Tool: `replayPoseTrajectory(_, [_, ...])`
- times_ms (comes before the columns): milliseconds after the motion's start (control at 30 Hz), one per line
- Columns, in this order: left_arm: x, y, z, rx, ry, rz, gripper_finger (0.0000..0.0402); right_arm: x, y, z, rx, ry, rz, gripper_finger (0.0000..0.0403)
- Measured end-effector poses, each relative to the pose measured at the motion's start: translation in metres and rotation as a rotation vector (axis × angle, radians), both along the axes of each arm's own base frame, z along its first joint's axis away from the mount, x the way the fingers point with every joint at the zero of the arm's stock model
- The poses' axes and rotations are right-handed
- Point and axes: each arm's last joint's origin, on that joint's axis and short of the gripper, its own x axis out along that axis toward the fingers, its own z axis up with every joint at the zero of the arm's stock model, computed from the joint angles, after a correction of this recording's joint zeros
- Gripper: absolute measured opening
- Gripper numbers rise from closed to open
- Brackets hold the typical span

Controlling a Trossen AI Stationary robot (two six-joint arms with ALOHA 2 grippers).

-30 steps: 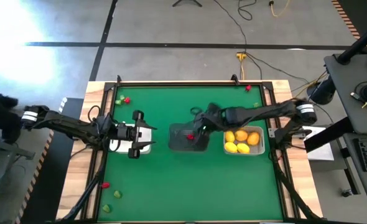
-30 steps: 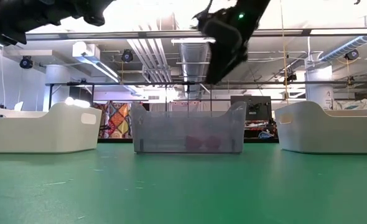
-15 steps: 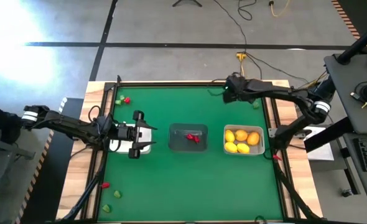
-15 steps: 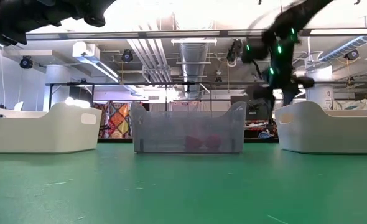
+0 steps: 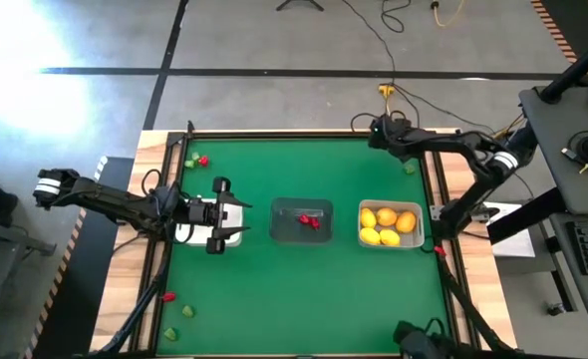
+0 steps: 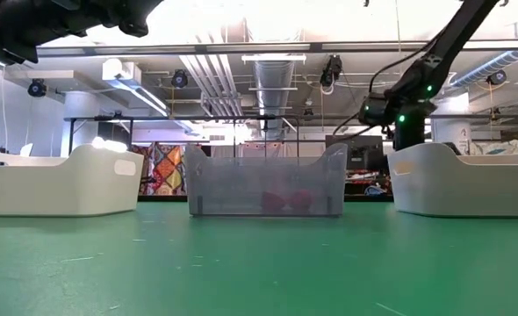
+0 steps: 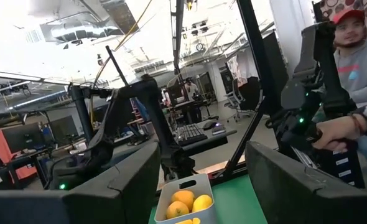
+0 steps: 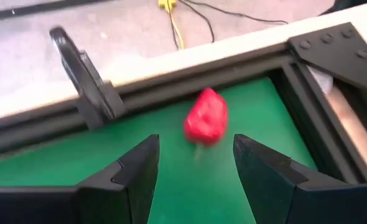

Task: Sort produce into baskets
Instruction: Put the red chili pepper into the black bin

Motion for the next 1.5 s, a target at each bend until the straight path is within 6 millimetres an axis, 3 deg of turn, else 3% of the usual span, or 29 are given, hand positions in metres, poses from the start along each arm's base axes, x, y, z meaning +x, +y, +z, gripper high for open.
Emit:
replayPoseTrajectory(267, [0.000, 0.000, -0.001, 0.001, 0.010, 0.000, 0.0219, 0.003, -0.027, -0.014, -0.003, 0.002, -0.078, 0.0199])
replayPoseTrajectory(367, [0.000, 0.000, -0.002, 0.002, 0.017, 0.000, 0.0219, 0.002, -0.031, -0.025, 0.056, -0.005, -0.099, 0.0198])
replayPoseTrajectory(633, [0.001, 0.000, -0.004, -0.006, 0.042, -0.004, 0.0219, 0.007, -0.036, -0.031, 0.052, -0.042, -0.144, 0.0171])
replayPoseTrajectory(1033, [0.001, 0.000, -0.003, -0.011, 0.031, -0.004, 0.0219, 0.017, -0.016, -0.025, 0.146, 0.020, -0.048, 0.0125])
replayPoseTrajectory(1500, [0.001, 0.000, -0.004, -0.025, 0.042, -0.009, 0.0219, 0.036, 0.009, -0.025, 0.147, 0.001, -0.083, 0.0162])
